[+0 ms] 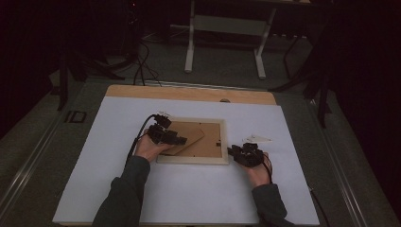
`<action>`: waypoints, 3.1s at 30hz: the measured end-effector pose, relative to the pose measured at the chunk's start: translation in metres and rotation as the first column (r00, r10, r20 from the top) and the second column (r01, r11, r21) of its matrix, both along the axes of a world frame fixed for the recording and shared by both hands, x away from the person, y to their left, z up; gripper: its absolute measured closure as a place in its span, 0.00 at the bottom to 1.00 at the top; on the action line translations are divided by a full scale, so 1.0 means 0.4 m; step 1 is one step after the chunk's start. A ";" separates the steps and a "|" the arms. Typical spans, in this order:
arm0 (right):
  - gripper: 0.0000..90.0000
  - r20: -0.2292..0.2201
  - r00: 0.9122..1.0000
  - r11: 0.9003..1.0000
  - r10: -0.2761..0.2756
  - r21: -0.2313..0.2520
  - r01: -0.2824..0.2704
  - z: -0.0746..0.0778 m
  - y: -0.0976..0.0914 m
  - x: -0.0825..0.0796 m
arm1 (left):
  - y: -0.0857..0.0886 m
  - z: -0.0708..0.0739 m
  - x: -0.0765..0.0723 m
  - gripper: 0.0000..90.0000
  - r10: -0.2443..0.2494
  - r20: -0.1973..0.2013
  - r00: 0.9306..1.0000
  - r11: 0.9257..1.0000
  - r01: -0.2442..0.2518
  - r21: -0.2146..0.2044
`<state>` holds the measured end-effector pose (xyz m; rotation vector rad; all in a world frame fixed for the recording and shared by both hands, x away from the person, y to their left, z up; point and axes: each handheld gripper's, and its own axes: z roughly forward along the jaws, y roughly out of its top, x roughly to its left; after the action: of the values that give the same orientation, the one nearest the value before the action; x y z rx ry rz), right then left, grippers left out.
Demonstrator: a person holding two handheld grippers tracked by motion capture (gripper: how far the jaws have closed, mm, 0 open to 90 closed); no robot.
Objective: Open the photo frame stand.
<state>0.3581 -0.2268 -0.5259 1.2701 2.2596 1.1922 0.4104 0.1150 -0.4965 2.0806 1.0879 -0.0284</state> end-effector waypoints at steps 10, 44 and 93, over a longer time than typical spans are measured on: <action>0.77 0.002 1.000 1.000 0.002 0.004 -0.002 0.001 -0.002 0.000 | -0.009 -0.011 0.003 0.37 -0.013 -0.018 1.000 1.000 0.013 0.017; 0.77 -0.004 1.000 1.000 0.001 0.004 -0.001 -0.002 -0.003 0.000 | -0.033 -0.027 0.008 0.42 -0.065 -0.047 0.997 0.996 0.068 0.059; 0.77 -0.001 1.000 1.000 -0.009 0.013 0.009 0.005 -0.007 0.004 | -0.048 -0.019 -0.010 0.45 -0.109 0.049 0.993 0.987 0.102 0.125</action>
<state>0.3596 -0.2296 -0.5239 1.2840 2.2483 1.2050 0.4065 0.0959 -0.5040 2.2342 0.9670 0.0451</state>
